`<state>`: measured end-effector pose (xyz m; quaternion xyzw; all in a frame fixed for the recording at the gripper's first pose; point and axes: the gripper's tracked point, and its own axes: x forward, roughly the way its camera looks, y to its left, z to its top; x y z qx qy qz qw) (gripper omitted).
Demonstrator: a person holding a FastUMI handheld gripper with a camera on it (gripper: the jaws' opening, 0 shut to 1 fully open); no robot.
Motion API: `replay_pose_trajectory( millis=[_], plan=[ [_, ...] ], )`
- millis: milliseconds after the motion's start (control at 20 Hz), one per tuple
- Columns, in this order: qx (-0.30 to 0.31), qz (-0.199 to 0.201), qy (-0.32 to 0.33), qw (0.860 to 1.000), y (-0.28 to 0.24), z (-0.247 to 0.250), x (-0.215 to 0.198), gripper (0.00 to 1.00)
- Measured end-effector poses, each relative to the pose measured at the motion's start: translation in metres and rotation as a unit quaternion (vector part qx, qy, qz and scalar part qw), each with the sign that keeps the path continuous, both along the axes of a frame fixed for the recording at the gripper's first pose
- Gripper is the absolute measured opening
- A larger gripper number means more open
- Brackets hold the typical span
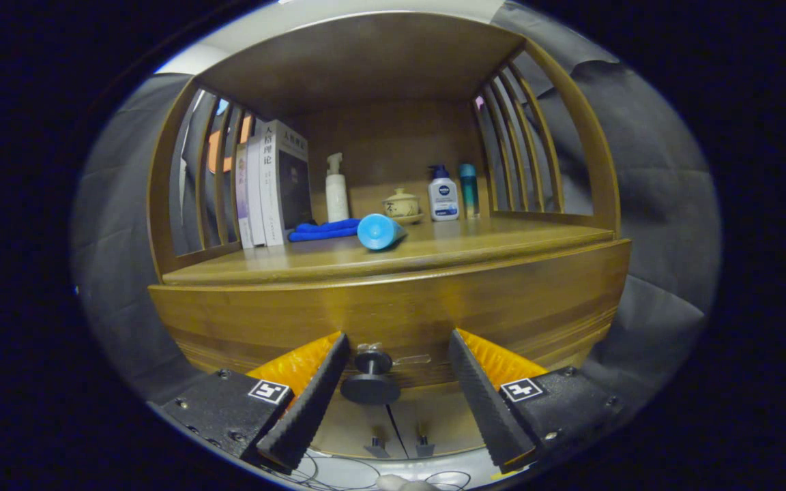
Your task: Pull open the drawer, take out the items inside it, and place them on the countertop above the cabinet.
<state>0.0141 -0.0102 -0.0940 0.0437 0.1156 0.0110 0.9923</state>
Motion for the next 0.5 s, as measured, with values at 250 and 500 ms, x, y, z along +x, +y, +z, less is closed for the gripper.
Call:
replay_pose_trajectory(
  millis=[250,500],
  plan=[
    [-0.011,-0.006,-0.015,1.0,-0.003,0.001,0.003,0.99],
    [-0.026,0.011,-0.022,0.999,-0.001,0.003,-0.003,1.0]
  ],
)
